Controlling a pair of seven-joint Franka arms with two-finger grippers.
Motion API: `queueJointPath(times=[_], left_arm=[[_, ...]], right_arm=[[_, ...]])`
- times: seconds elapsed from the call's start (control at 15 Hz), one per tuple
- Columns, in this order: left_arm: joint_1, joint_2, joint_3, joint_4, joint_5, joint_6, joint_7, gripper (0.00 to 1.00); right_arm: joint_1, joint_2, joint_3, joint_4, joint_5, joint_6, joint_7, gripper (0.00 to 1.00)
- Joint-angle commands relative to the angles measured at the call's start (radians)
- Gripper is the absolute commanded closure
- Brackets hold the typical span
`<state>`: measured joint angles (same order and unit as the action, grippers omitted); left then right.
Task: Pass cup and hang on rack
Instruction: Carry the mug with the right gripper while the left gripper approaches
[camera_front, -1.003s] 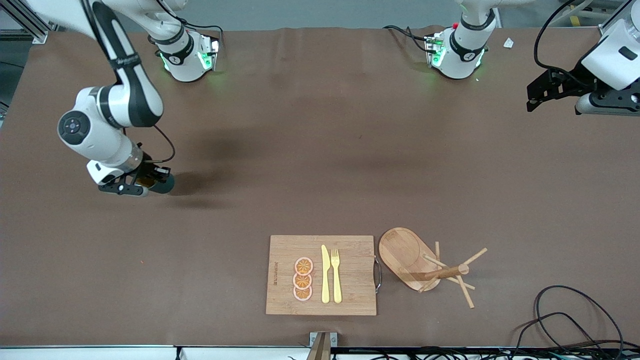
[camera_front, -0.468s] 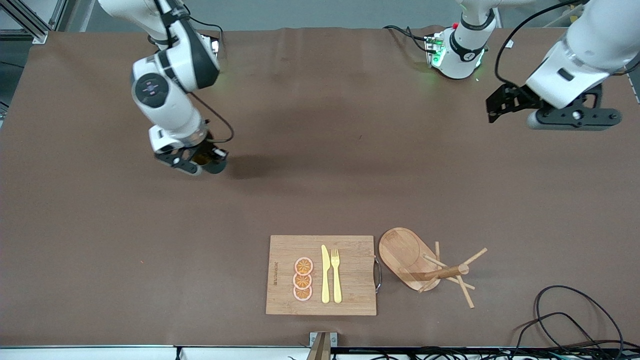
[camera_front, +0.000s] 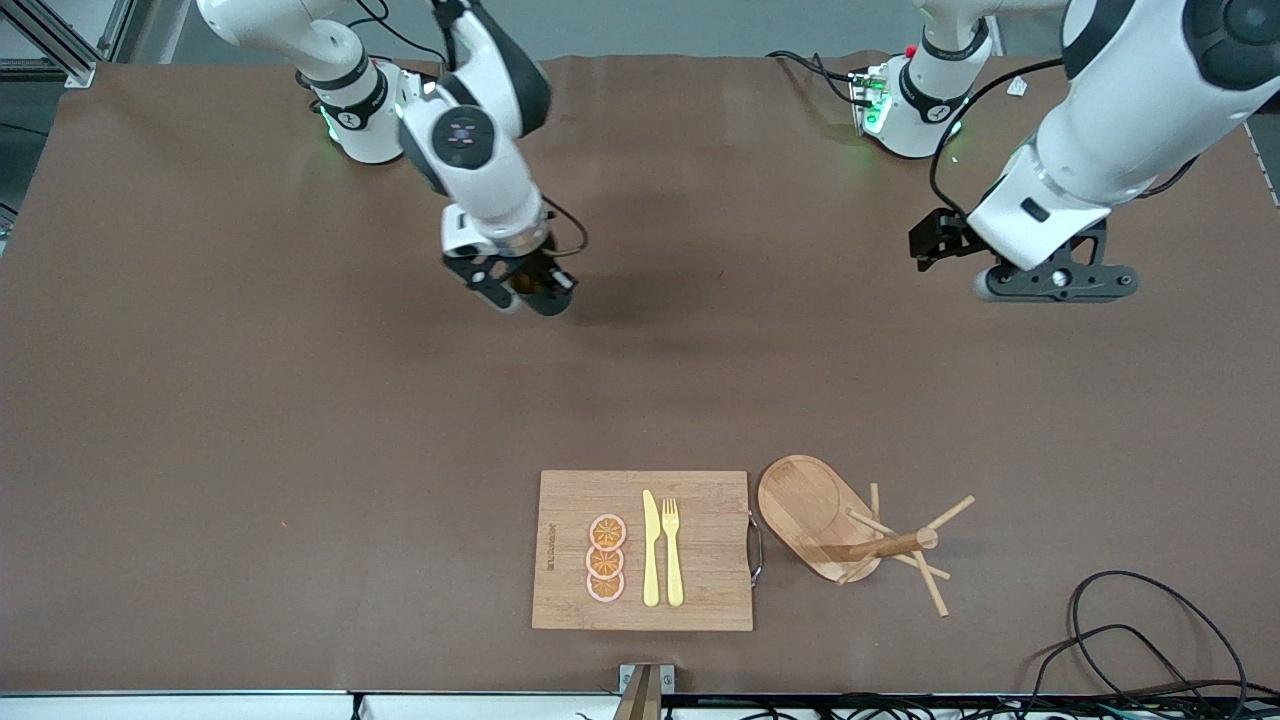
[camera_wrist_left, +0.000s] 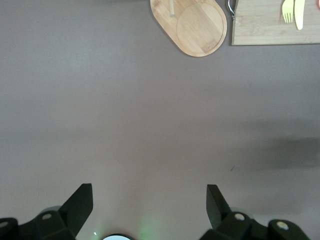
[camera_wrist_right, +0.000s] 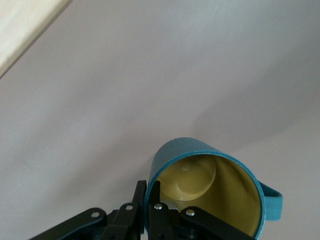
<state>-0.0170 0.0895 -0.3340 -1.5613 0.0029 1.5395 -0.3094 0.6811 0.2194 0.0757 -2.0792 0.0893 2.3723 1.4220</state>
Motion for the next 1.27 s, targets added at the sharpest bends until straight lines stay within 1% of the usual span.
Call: queueJointPath(times=[0.0, 0.13, 0.33, 0.53, 0.67, 0.94, 1.2], left_arm=[[-0.020, 0.065, -0.010, 0.053, 0.015, -0.002, -0.026, 0.00], [-0.040, 0.098, -0.010, 0.060, 0.015, 0.019, -0.059, 0.00], [-0.041, 0.134, -0.011, 0.058, 0.019, 0.086, -0.108, 0.00], [-0.067, 0.164, -0.010, 0.060, 0.019, 0.096, -0.111, 0.00], [-0.070, 0.174, -0.010, 0.060, 0.019, 0.113, -0.119, 0.00], [-0.103, 0.202, -0.010, 0.061, 0.020, 0.143, -0.192, 0.00], [-0.132, 0.228, -0.010, 0.061, 0.025, 0.171, -0.269, 0.00]], right_arm=[[0.075, 0.156, -0.017, 0.164, -0.058, -0.013, 0.191, 1.00], [0.106, 0.207, -0.017, 0.215, -0.089, -0.015, 0.300, 1.00], [0.144, 0.274, -0.019, 0.299, -0.092, -0.021, 0.412, 1.00], [0.175, 0.323, -0.020, 0.387, -0.092, -0.093, 0.474, 1.00], [0.187, 0.350, -0.020, 0.427, -0.101, -0.103, 0.509, 1.00], [0.213, 0.422, -0.022, 0.554, -0.124, -0.202, 0.526, 1.00], [0.235, 0.486, -0.022, 0.632, -0.158, -0.205, 0.526, 1.00]])
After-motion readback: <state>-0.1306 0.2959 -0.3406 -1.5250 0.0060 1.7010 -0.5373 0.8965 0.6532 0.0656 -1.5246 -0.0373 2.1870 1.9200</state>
